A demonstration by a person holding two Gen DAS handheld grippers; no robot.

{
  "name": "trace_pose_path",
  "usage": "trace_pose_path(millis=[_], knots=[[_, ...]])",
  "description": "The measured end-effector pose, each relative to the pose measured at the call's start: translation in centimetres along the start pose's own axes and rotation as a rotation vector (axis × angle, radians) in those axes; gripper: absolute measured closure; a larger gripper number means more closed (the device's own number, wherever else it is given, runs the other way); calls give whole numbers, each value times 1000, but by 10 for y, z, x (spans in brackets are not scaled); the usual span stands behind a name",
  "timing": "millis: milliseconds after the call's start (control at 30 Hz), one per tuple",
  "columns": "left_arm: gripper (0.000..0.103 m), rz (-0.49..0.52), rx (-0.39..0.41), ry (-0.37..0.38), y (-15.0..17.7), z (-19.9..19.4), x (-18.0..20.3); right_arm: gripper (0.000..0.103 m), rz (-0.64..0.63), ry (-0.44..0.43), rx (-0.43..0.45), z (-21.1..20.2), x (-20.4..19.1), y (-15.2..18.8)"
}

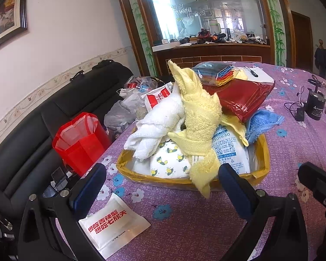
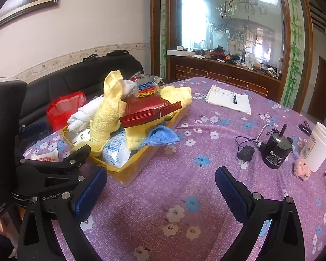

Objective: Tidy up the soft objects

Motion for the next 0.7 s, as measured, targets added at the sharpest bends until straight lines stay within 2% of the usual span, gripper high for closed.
trace_pose_path(millis=[100, 267, 333, 500, 700], knots=[[0, 0, 1, 0, 0, 0, 1, 1, 17, -59, -31, 4, -1, 2], [0, 0, -1, 2, 0, 0, 1, 1, -10, -87, -67, 11, -7, 6], [0, -2, -3, 0, 0, 0, 1, 1, -10, -81, -69, 11, -7, 7], [0, -12, -12, 8, -2, 1, -2, 1, 5, -49, -6, 1, -1, 3], [0, -8, -9, 2, -2, 2, -3, 1, 21, -31, 7, 0, 4, -1]])
Point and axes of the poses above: each gripper's, at about its wrist camera, not at the fingertips, and z roughly the way its jaws point, x to its right, y to its underside, the point moved 2 cm from there along z, roughly the way its jaws point, and after that the axes turned 3 degrees about z, right-handed, at the moved point
